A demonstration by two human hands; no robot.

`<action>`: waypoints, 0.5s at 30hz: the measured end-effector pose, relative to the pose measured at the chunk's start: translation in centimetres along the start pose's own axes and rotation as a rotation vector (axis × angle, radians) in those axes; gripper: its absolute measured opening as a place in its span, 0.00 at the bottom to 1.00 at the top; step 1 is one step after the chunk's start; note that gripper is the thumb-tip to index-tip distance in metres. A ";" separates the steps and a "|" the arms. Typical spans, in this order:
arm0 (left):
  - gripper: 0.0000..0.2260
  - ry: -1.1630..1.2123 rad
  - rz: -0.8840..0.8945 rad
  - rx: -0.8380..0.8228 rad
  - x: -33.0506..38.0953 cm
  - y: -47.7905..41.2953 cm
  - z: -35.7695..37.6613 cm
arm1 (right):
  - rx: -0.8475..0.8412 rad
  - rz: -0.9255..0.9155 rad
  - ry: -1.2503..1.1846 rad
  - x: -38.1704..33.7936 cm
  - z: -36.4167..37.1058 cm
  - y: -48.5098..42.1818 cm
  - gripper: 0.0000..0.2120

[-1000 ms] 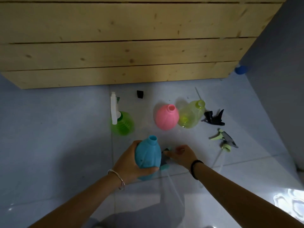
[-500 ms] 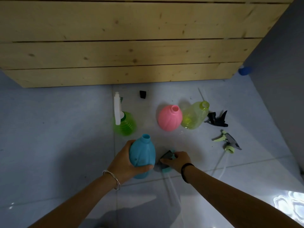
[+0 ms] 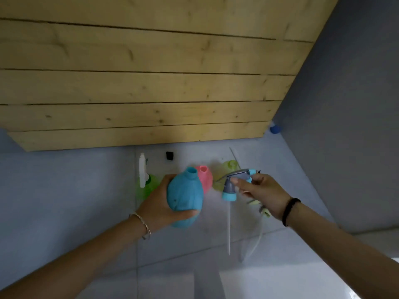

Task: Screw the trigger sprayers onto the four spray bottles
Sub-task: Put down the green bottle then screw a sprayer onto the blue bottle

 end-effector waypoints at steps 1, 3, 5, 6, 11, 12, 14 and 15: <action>0.35 -0.032 0.014 -0.010 1.7 0.1 -0.2 | 0.036 -0.034 0.000 -1.8 -0.6 1.0 0.09; 0.34 -0.069 0.042 -0.017 5.2 0.3 -0.8 | 0.095 -0.099 0.005 -5.5 -1.6 3.2 0.14; 0.34 -0.084 0.085 -0.016 9.0 0.7 -1.4 | 0.116 -0.189 0.019 -9.6 -2.1 5.7 0.13; 0.35 -0.105 0.101 -0.015 10.7 1.0 -1.6 | 0.123 -0.242 0.009 -11.5 -2.2 7.0 0.09; 0.35 -0.139 0.182 -0.039 19.5 3.3 -1.7 | 0.168 -0.479 0.010 -20.2 -1.6 13.8 0.25; 0.35 -0.139 0.185 -0.047 20.6 3.6 -1.6 | 0.171 -0.516 -0.006 -21.4 -1.4 14.6 0.22; 0.35 -0.154 0.201 -0.049 23.1 4.7 -1.4 | 0.197 -0.596 -0.043 -24.2 -0.8 17.1 0.14; 0.35 -0.165 0.203 -0.051 24.1 5.2 -1.3 | 0.203 -0.633 -0.053 -25.3 -0.6 18.0 0.12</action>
Point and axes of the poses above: each hand's wrist, its own y-axis away from the middle knuckle, its own z-axis out of the palm, x = y × z, the point moved 5 cm from there along -y, towards the middle knuckle, and after that the axes turned 15 degrees about -x, right-handed, at the moved point
